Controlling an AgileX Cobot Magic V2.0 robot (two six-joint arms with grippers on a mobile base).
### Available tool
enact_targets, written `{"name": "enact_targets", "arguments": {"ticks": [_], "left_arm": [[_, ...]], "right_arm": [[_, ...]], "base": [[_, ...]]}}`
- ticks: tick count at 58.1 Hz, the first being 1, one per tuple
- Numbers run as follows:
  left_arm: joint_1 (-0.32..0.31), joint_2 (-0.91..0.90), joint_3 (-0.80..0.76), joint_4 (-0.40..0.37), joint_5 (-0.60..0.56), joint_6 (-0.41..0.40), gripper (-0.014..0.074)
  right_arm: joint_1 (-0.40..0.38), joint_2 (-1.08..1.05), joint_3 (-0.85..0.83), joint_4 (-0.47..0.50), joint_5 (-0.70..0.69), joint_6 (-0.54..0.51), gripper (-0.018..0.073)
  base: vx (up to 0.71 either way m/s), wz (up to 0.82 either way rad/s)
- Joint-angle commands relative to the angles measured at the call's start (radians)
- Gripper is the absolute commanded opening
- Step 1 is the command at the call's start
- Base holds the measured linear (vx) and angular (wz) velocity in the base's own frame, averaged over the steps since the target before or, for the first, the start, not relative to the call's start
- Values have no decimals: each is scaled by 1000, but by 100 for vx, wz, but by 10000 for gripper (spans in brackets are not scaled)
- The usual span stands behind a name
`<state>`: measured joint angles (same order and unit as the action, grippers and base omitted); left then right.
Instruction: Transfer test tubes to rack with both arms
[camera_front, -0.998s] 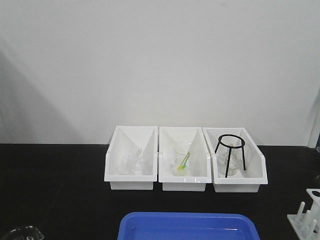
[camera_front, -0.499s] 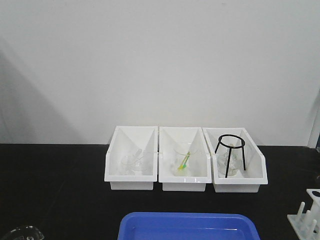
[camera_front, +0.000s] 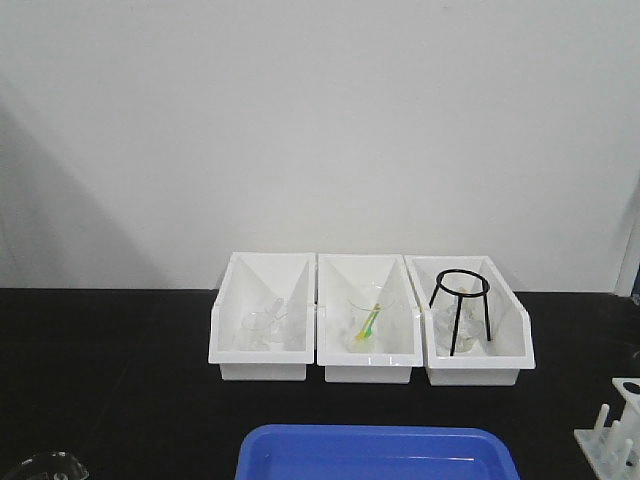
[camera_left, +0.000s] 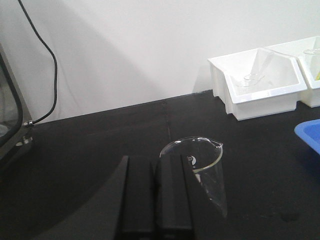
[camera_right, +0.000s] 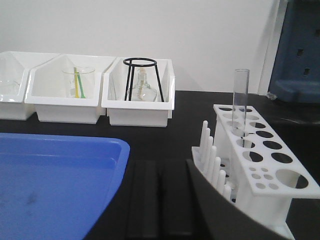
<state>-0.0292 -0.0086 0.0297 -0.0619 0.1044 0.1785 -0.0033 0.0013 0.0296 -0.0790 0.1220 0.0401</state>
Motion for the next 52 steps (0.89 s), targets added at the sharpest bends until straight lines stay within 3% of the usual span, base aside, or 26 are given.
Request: {"name": "enact_targets", "arguments": {"ticks": [1,8,52], "left_arm": [[2,-20,28,-10,-86,-7,-1],[2,-20,28,-10,-86,-7,-1],[2,-20,28,-10,-86,-7,-1]], "right_arm": [[0,-12,11,-8,-67,40,-7],[0,-20,11,-21,-79,96,-7],[0,-20,12,-20,-79,95,-7]], "base": [[0,0],[0,0],[0,0]]}}
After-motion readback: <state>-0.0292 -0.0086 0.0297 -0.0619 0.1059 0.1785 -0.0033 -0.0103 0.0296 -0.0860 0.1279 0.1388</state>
